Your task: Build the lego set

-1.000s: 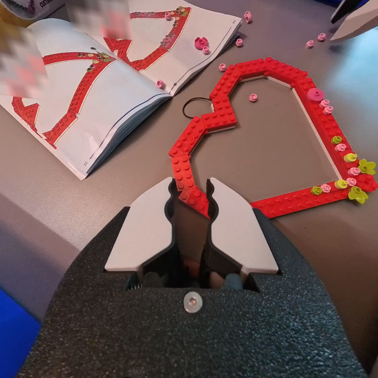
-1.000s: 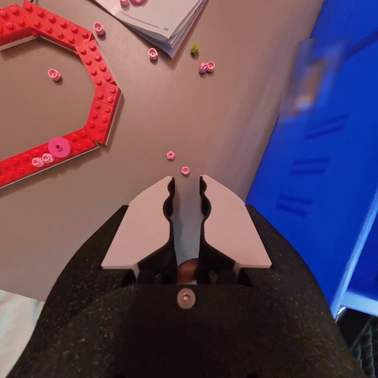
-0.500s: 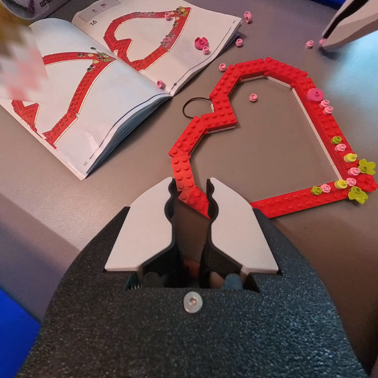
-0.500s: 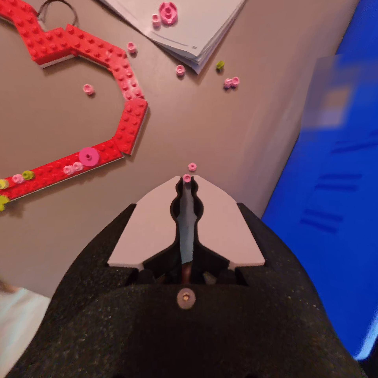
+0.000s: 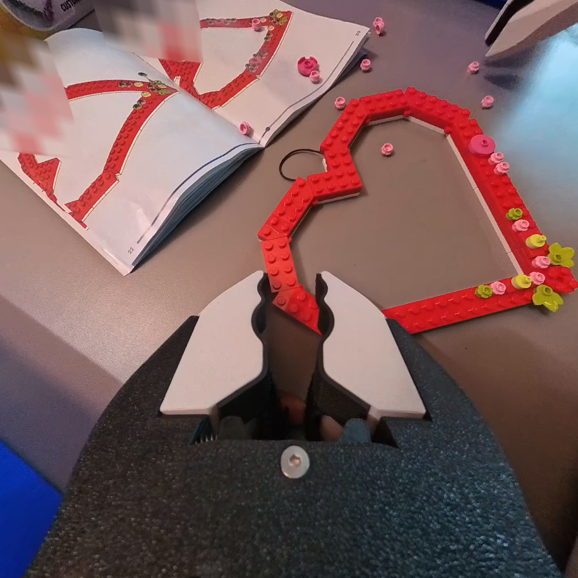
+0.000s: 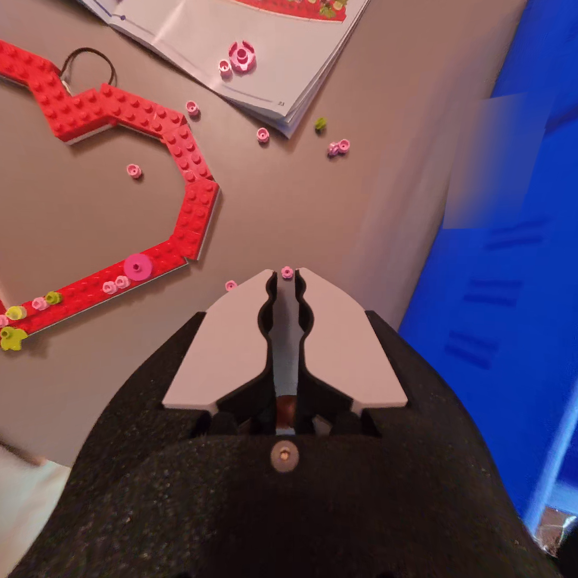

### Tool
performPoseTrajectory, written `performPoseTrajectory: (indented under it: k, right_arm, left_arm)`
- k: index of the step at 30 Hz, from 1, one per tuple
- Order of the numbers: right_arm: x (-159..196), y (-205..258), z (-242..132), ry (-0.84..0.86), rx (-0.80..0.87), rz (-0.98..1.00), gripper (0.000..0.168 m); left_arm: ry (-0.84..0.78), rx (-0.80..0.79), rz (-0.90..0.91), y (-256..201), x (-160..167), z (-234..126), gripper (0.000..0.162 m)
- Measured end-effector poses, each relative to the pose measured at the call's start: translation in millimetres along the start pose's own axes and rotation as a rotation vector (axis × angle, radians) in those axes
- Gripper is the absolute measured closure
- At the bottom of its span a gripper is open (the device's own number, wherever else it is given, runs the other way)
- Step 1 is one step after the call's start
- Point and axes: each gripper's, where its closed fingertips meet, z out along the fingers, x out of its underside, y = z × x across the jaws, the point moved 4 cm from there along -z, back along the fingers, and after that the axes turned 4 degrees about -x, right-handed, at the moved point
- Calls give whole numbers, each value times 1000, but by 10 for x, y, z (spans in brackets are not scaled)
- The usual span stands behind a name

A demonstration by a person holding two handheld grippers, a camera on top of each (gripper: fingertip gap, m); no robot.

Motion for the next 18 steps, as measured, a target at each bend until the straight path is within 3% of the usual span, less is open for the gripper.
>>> performPoseTrajectory:
  k: [18]
  right_arm:
    - [25,-30,112,39,5,-8,161]
  left_arm:
    - [0,1,-1,1,-1,1,134]
